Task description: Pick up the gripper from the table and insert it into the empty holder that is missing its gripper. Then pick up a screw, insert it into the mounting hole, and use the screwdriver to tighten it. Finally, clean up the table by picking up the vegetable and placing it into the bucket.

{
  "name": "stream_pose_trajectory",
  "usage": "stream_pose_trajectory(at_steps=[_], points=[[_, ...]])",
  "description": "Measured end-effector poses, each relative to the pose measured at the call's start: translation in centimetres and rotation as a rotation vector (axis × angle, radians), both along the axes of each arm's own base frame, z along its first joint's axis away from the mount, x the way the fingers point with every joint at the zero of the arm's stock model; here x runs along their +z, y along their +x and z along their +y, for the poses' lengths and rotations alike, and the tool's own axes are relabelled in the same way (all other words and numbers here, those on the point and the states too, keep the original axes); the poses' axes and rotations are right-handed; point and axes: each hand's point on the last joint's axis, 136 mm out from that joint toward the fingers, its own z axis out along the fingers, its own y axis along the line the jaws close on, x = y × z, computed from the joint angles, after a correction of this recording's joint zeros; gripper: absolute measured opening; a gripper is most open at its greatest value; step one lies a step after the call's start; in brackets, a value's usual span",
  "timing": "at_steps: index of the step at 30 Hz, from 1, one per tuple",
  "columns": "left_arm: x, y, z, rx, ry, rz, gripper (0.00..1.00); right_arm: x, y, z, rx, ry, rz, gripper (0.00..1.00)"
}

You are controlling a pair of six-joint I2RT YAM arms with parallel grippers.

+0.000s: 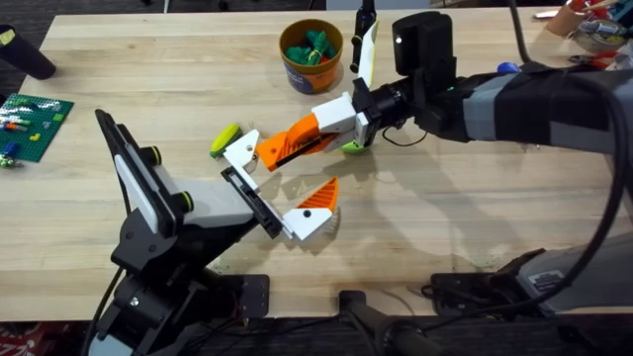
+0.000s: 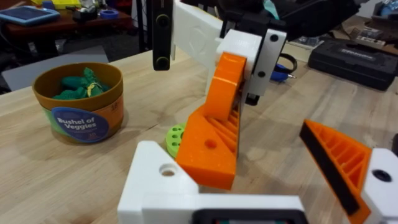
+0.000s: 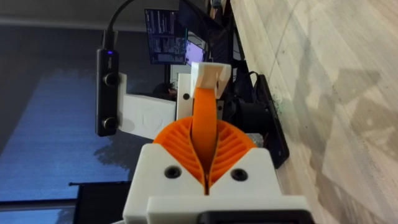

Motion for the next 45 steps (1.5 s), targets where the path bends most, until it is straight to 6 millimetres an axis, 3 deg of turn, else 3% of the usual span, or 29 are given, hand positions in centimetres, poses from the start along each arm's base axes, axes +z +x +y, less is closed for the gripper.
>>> stream_pose_trajectory(at_steps=[14,27,45], points=[[-0.1,0.0,0.0,0.003,0.003,0.005,0.986,-1.3,0.1,-0.1,-0.030,-0.053,0.039,0.022],[0.0,-0.4,-0.3,-0.032,0.002,0.004,0.986,-0.2,-0.1,0.0,0.011,0.018,-0.042,0.023],[-0.1,-0.5,-0.4,-0.040,-0.002,0.012,0.986,-0.8,-0.4,0.5,0.027,0.013,-0.030,0.021]])
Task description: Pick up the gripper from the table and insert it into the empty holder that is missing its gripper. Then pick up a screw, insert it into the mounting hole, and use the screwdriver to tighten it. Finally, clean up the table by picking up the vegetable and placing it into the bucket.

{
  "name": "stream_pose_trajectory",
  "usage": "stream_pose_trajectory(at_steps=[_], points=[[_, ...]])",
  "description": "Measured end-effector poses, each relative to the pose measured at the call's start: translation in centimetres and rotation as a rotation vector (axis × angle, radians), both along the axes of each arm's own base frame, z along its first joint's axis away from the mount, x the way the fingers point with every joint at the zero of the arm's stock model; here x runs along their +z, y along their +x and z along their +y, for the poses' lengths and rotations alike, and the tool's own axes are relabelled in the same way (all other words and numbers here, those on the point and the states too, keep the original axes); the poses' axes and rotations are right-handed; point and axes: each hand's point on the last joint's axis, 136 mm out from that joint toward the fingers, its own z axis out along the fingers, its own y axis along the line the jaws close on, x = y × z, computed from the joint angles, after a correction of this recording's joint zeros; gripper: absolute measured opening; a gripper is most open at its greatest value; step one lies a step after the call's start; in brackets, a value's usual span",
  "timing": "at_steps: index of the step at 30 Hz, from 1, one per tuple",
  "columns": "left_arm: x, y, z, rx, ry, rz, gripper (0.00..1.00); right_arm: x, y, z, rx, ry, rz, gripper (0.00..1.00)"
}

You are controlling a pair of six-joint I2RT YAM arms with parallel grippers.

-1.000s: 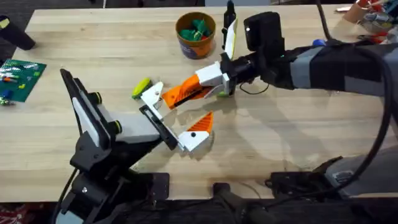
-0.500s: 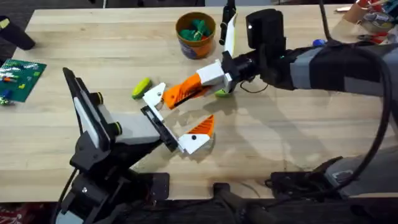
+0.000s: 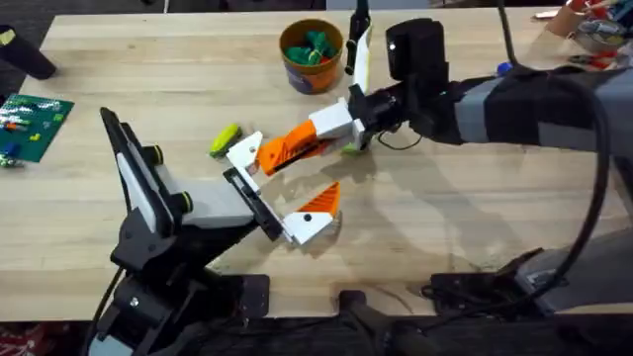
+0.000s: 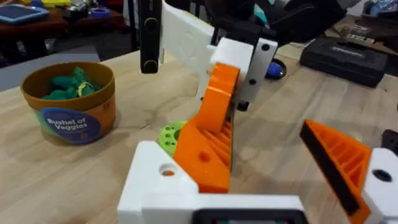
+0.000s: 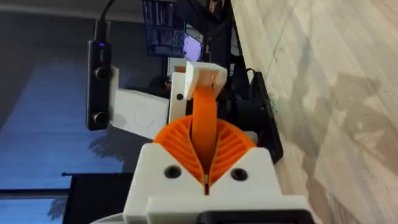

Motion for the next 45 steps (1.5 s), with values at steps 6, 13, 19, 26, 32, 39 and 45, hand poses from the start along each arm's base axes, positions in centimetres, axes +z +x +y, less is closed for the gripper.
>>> stream_pose_trajectory(at_steps=[6,13,19,26,32,39,45], points=[[0.0,-0.3,-0.2,-0.020,-0.006,0.009,0.986,-0.2,-0.4,0.7,0.024,0.008,-0.003,0.022],[0.0,-0.9,-0.6,-0.067,-0.005,0.007,0.986,-0.2,-0.5,1.1,0.027,0.008,0.010,0.022],[0.0,-1.4,-0.9,-0.100,-0.007,0.009,0.986,-0.2,-0.5,1.4,0.025,0.009,0.003,0.022],[-0.1,-1.3,-0.8,-0.095,-0.006,0.011,0.986,-0.4,-0.1,1.8,0.025,0.035,-0.046,0.022],[-0.1,-0.7,-0.3,-0.055,-0.005,0.011,0.986,-0.3,0.4,2.9,-0.017,0.042,-0.116,0.021],[-0.1,-0.4,-0.1,-0.034,-0.006,0.016,0.986,-0.4,0.7,3.2,-0.041,0.035,-0.131,0.023],[-0.2,0.6,0.7,0.040,-0.023,0.044,0.986,-0.6,1.3,4.9,-0.137,-0.007,-0.180,0.022]])
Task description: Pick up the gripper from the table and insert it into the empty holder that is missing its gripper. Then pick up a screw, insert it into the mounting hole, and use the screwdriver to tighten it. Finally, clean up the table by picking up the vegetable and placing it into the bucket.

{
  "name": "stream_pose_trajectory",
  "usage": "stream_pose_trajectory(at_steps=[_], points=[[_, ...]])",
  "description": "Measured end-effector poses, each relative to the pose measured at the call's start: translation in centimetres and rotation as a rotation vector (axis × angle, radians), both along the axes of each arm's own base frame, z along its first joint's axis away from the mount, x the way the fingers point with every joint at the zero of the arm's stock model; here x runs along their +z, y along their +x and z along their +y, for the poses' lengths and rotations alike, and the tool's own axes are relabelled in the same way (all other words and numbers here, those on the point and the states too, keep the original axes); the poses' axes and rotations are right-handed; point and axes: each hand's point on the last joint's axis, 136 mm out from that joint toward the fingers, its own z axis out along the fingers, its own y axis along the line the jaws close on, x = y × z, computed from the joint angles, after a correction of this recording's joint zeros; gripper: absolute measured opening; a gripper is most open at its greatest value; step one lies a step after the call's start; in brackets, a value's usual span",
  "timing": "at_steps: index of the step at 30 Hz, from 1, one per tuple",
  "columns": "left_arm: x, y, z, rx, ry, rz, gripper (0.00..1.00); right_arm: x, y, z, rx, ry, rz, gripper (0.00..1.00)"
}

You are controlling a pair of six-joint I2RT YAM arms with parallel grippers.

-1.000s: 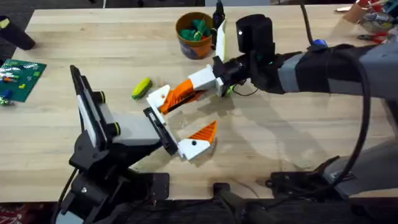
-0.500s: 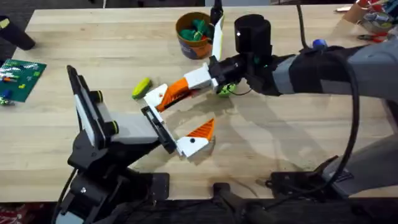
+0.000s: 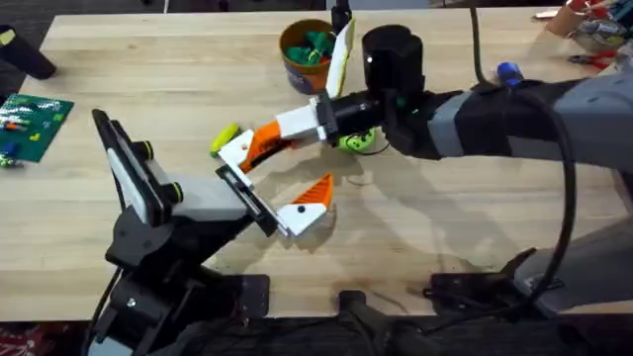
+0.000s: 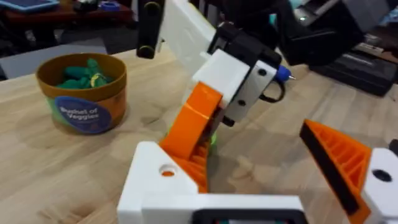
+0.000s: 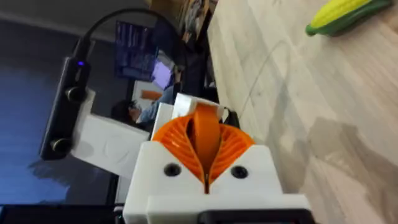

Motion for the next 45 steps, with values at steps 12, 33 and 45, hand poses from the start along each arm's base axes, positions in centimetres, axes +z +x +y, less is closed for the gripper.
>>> stream_pose_trajectory(at_steps=[12,33,45], points=[[-0.1,0.7,0.6,0.052,-0.012,0.021,0.986,-0.3,0.3,0.9,-0.055,-0.023,-0.012,0.021],[0.2,-3.1,-2.2,-0.212,0.003,-0.017,0.986,-1.1,-2.1,0.9,0.062,-0.034,0.064,0.994],[0.1,-5.5,-3.4,-0.361,-0.001,-0.012,0.986,0.7,-4.7,-6.8,0.024,-0.204,0.189,0.994]])
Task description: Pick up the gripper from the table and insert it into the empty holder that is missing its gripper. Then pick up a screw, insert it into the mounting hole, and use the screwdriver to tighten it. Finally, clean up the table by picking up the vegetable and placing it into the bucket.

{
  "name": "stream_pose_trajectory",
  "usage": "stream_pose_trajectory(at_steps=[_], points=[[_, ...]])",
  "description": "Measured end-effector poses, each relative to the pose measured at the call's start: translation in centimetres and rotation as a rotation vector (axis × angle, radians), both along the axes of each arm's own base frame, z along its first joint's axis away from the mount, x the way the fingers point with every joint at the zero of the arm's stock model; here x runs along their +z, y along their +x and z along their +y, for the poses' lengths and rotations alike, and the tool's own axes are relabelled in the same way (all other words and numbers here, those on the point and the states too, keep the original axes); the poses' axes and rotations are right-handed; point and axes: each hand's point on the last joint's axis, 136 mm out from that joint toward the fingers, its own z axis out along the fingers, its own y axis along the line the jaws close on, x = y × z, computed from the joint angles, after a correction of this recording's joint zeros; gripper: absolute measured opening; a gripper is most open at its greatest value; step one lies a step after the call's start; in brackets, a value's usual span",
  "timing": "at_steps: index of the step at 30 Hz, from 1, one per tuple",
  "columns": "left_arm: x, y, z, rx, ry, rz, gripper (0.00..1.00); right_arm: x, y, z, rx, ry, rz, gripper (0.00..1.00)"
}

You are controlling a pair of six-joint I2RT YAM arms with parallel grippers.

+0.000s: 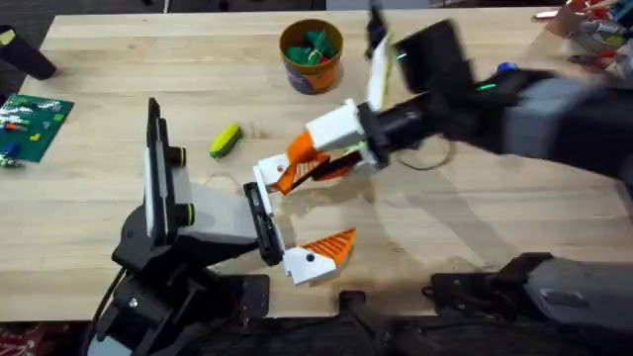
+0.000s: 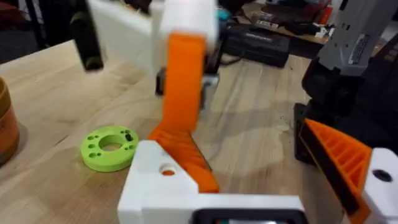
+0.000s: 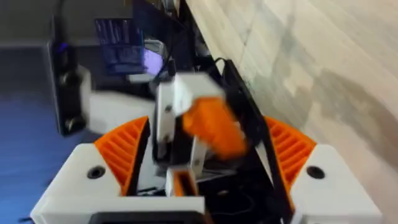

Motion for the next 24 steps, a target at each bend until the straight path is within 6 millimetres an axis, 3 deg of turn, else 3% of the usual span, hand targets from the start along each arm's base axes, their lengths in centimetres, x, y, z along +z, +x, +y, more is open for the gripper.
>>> stream_pose_trajectory(at_steps=[5,9,14,15,16,17,20,24], points=[[0.0,-0.1,0.0,-0.008,0.001,-0.003,0.986,3.6,-1.6,-2.6,-0.047,-0.011,-0.163,0.993],[0.0,-0.2,-0.1,-0.011,0.002,-0.005,0.986,4.7,-2.2,-4.2,-0.092,0.000,-0.263,0.993],[0.0,-0.2,-0.1,-0.013,0.002,-0.005,0.986,1.5,-3.0,-7.2,-0.188,-0.003,-0.248,0.994],[0.0,-0.2,-0.1,-0.013,0.002,-0.005,0.986,0.4,-3.0,-7.8,-0.213,-0.001,-0.232,0.993],[0.0,-0.2,-0.1,-0.015,0.002,-0.005,0.986,-2.6,-2.6,-9.4,-0.294,0.007,-0.164,0.993],[0.0,-0.2,-0.1,-0.015,0.002,-0.005,0.986,-3.3,-2.5,-9.8,-0.315,0.017,-0.146,0.993],[0.0,-0.2,-0.1,-0.015,0.002,-0.005,0.986,-4.1,-2.1,-10.3,-0.338,0.074,-0.129,0.993],[0.0,-0.2,-0.1,-0.016,0.002,-0.005,0.986,-3.0,-1.3,-9.8,-0.299,0.170,-0.152,0.993]])
